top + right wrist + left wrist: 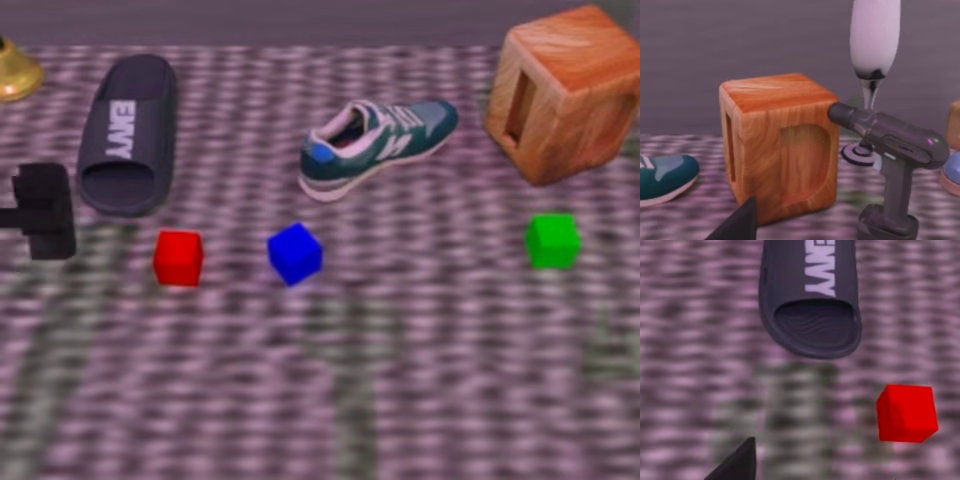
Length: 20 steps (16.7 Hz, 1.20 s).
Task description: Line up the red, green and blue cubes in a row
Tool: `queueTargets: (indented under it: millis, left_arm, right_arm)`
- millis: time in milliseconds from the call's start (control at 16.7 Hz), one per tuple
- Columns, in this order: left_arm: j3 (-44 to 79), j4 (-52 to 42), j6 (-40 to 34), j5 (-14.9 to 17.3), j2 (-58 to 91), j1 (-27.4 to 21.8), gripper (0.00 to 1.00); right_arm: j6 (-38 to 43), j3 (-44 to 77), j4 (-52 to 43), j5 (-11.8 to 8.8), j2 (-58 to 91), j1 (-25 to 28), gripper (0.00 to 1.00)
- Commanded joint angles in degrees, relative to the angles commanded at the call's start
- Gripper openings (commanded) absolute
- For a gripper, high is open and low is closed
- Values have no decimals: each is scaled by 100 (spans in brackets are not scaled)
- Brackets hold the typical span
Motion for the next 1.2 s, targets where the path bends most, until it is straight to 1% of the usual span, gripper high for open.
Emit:
queueTargets:
  millis: [300,660,900,1200]
  left_arm:
    - [2258,-1612,-292,-16,3152,-411,100]
    - [4484,-3074,-587,-17,5868,-797,100]
    - [5364,-3579,-702,-6,6884,-940,100]
    - [5528,-3665,-723,-3,7038,-965,100]
  right_arm:
    - [0,0,0,0,0,0,100]
    - [0,0,0,0,0,0,100]
    - [0,0,0,0,0,0,100]
    - [0,0,0,0,0,0,100]
